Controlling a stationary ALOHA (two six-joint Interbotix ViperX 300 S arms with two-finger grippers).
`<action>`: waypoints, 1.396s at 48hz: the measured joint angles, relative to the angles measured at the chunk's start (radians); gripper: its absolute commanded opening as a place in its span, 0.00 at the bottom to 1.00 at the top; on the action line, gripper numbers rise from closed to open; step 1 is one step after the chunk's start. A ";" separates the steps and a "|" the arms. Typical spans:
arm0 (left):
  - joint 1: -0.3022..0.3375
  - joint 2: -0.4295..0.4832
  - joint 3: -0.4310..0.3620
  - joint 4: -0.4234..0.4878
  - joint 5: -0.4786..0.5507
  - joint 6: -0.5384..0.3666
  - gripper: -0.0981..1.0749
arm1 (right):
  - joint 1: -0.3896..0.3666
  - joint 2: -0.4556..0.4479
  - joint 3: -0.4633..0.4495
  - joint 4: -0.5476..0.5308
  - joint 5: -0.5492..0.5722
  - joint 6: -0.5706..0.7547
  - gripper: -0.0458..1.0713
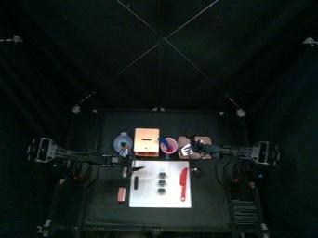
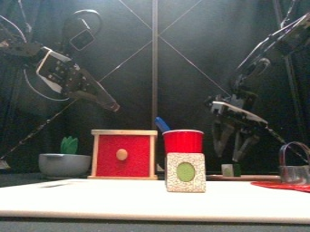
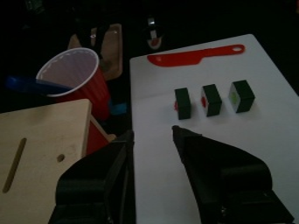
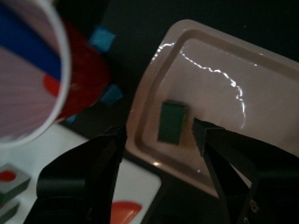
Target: Move cut sushi roll to plate
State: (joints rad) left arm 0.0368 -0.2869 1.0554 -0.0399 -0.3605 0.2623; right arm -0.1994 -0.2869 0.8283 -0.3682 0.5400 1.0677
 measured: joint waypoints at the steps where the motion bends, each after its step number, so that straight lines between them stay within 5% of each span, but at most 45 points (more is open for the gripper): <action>1: 0.000 0.000 -0.002 0.000 -0.002 0.000 0.77 | 0.025 -0.012 -0.002 0.000 0.011 0.000 0.87; 10: 0.000 0.002 -0.002 0.000 0.000 0.000 0.77 | 0.238 0.002 -0.063 0.003 0.021 -0.003 0.87; 17: 0.000 0.002 -0.003 0.000 0.000 0.000 0.77 | 0.291 0.132 -0.192 0.009 0.015 -0.072 0.87; 36: 0.000 0.003 -0.003 0.000 0.000 0.000 0.76 | 0.282 0.436 -0.483 0.245 0.087 -0.581 0.87; 67: 0.000 0.003 0.003 -0.008 -0.002 0.000 0.76 | 0.225 0.491 -0.480 0.242 0.081 -0.611 0.87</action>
State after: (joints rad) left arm 0.0368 -0.2838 1.0584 -0.0476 -0.3620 0.2623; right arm 0.0261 0.2040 0.3482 -0.1258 0.6213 0.4571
